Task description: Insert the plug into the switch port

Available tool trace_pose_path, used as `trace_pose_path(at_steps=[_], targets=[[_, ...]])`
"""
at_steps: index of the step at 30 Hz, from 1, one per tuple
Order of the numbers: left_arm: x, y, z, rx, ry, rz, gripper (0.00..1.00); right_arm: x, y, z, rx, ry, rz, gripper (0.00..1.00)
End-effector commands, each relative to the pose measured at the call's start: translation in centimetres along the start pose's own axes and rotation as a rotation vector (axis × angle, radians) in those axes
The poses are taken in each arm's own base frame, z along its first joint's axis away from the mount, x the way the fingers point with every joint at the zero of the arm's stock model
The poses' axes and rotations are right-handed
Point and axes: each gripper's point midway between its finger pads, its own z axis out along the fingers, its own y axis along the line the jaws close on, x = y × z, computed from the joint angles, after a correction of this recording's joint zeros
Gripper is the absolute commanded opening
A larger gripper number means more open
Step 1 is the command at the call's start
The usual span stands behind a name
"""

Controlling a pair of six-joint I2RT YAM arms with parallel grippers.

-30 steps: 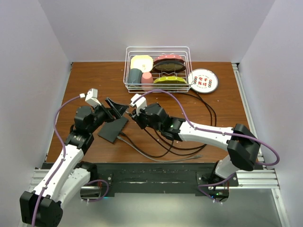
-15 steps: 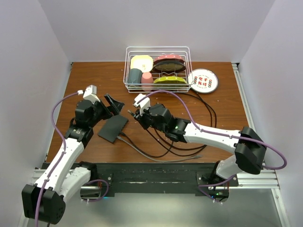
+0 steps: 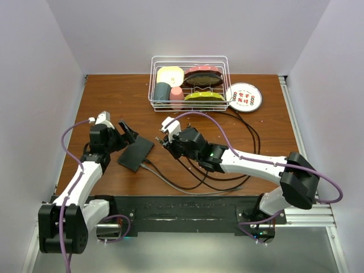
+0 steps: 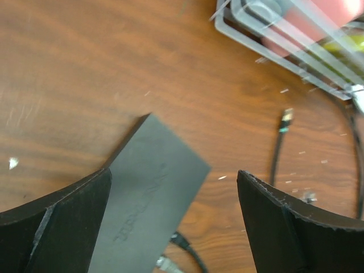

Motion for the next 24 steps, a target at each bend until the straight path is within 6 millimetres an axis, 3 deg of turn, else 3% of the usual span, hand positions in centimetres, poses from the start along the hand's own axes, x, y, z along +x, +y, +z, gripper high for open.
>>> trace_pose_path(at_steps=[1, 6, 13, 24], targets=[[0.4, 1.8, 1.6, -0.033, -0.035, 0.004, 0.96, 0.0, 0.8, 0.6, -0.041, 0.006, 0.002, 0.0], [2.9, 3.6, 2.7, -0.05, -0.01, -0.018, 0.94, 1.2, 1.6, 1.4, -0.082, 0.059, -0.008, 0.0], [4.1, 5.4, 3.2, -0.105, 0.009, 0.013, 0.92, 1.5, 2.4, 1.6, -0.124, 0.067, -0.004, 0.0], [4.9, 4.7, 3.4, -0.046, 0.036, 0.024, 0.86, 3.1, 2.4, 2.8, -0.12, 0.112, -0.011, 0.0]])
